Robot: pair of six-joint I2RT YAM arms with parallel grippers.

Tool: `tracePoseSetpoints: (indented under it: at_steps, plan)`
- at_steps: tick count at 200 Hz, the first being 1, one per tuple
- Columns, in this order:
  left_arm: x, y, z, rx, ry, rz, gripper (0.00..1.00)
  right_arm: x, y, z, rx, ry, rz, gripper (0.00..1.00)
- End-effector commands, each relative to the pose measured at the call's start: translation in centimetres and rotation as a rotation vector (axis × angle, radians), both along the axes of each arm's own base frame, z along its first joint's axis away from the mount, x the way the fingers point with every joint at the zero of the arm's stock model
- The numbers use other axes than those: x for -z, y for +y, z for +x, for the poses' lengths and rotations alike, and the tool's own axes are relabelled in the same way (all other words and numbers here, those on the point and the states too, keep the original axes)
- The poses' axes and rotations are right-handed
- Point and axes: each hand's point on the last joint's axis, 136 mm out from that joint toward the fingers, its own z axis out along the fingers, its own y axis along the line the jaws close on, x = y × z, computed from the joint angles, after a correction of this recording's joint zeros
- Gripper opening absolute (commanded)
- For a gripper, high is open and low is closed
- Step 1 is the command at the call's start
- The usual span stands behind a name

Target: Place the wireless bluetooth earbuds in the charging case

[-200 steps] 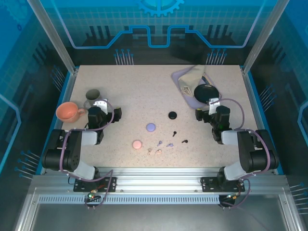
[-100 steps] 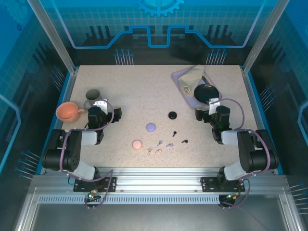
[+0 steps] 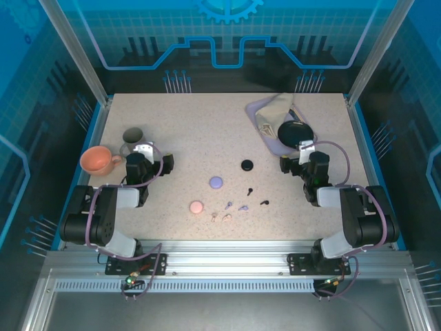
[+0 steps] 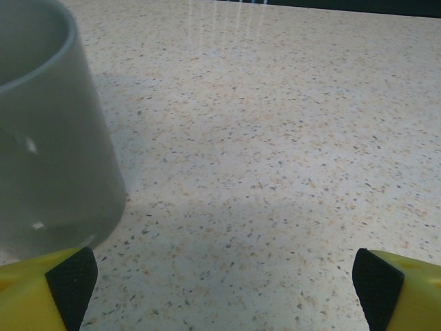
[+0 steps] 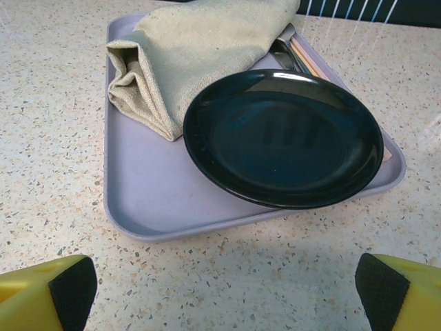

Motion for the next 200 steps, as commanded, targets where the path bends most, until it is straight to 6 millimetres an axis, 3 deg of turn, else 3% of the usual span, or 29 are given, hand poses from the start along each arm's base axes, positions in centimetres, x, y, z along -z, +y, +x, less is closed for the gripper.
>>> tracePoseSetpoints:
  at_steps: [1,28,49,75,94,98,105,147,173,200]
  plan:
    - [-2.4,2.1,0.2,-0.126,-0.028,-0.004,0.99,-2.6,-1.1,0.8,0.051,-0.019,0.032,1.00]
    - [-4.7,2.8,-1.1,-0.194,0.026,-0.055,0.99,-5.9,-0.9,0.1,0.029,-0.002,0.039,1.00]
    - [-6.4,1.3,-2.2,-0.171,0.089,-0.183,0.99,-7.9,0.6,-0.8,-0.043,0.063,0.053,1.00]
    - [-8.7,-0.5,-3.9,-0.139,0.106,-0.340,0.99,-9.9,3.1,-2.0,-0.154,0.150,0.061,1.00]
    - [-10.0,-0.8,-5.5,-0.150,0.115,-0.396,0.99,-10.1,5.6,-3.3,-0.279,0.226,0.027,1.00]
    - [-10.1,-0.9,-6.0,-0.150,0.127,-0.404,0.99,-11.3,6.2,-3.1,-0.309,0.214,0.014,1.00]
    - [-10.5,-1.1,-6.6,-0.147,0.132,-0.419,0.99,-11.5,7.2,-3.5,-0.368,0.235,-0.014,1.00]
    - [-11.3,-2.8,-9.7,-0.084,0.181,-0.497,0.99,-10.4,12.8,-6.4,-0.808,0.360,-0.236,1.00]
    - [-11.9,-3.3,-10.5,-0.059,0.177,-0.516,0.99,-9.1,14.1,-6.9,-1.013,0.424,-0.381,1.00]
    - [-12.4,-3.2,-11.0,-0.065,0.168,-0.509,0.99,-8.6,14.7,-5.7,-1.094,0.486,-0.452,1.00]
